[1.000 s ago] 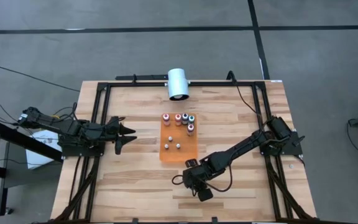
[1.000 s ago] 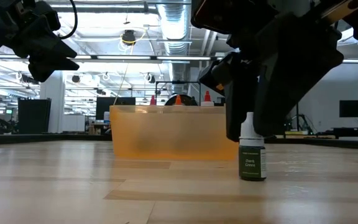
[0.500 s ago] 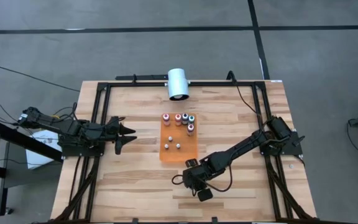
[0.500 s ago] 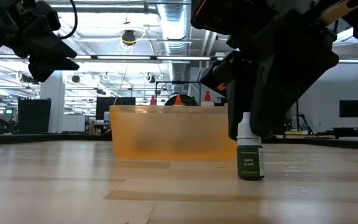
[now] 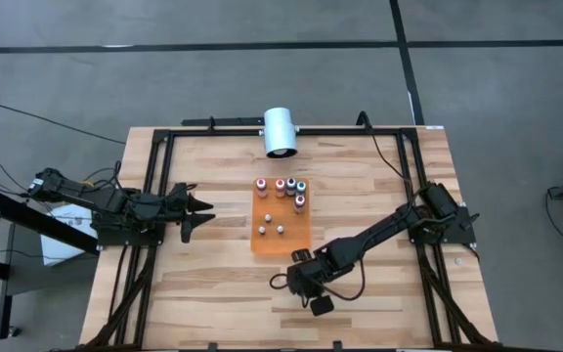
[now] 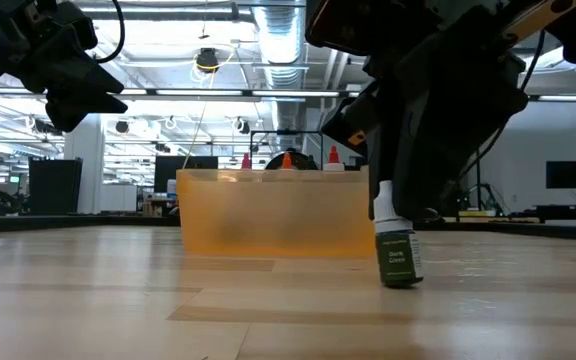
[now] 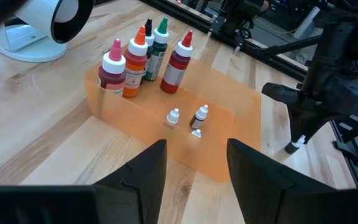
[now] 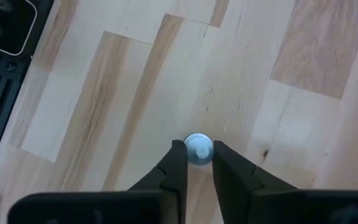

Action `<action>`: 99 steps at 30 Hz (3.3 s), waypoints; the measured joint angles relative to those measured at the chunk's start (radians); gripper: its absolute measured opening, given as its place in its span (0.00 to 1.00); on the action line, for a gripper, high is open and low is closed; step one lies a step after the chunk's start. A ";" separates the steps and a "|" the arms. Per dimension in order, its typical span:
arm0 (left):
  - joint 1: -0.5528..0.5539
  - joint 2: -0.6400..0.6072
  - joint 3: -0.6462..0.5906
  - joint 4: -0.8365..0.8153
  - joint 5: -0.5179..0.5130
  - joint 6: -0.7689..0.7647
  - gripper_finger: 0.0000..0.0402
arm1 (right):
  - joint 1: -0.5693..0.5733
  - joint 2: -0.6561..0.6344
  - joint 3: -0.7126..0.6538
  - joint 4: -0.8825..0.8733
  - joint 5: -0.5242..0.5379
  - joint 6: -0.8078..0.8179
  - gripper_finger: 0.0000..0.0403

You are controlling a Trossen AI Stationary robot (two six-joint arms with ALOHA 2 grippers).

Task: Pick & Place food coloring
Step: Put the small dark green food coloring bottle into the bin

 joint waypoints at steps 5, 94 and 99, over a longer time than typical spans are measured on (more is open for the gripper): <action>0.000 0.000 0.000 0.000 0.000 0.000 0.40 | -0.011 0.000 0.015 -0.001 0.000 0.000 0.12; 0.000 -0.022 0.000 0.206 0.223 0.323 0.40 | -0.340 -0.101 -0.033 -0.080 0.236 0.002 0.12; 0.000 -0.097 0.000 0.168 0.225 0.334 0.40 | -0.340 -0.096 -0.033 -0.077 0.236 0.018 0.12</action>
